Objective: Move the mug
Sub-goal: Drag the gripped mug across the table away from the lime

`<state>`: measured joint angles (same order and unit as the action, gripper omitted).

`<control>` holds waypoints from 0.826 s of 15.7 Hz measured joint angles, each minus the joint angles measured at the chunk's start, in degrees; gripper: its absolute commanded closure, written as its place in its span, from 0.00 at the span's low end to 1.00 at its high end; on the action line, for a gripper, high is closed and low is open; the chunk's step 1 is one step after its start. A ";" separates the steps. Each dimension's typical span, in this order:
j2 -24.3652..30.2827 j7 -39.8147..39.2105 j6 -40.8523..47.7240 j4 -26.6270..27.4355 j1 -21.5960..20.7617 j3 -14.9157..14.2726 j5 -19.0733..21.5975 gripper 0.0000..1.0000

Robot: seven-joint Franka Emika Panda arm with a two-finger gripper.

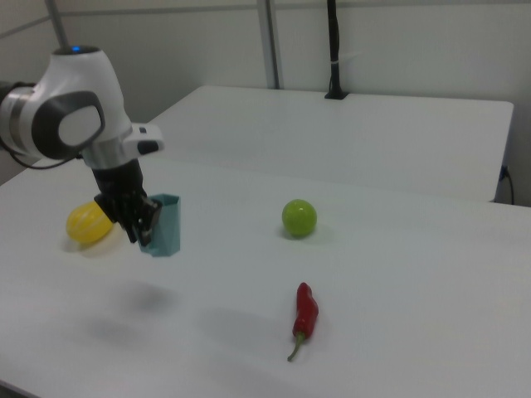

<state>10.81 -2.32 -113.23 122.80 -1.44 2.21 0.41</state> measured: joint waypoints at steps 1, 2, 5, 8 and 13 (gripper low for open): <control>0.07 -0.20 -0.74 1.51 0.11 -0.01 0.00 1.00; 0.08 -0.35 -2.41 3.20 0.14 -0.01 0.00 1.00; -0.01 -0.63 -11.38 10.89 0.14 -0.01 0.00 1.00; -0.11 -2.33 -18.74 15.92 0.16 -0.01 0.00 1.00; -1.03 -3.32 -23.97 18.91 0.19 -0.01 0.00 0.76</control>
<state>9.79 -5.64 -137.20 141.71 -1.24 2.20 0.41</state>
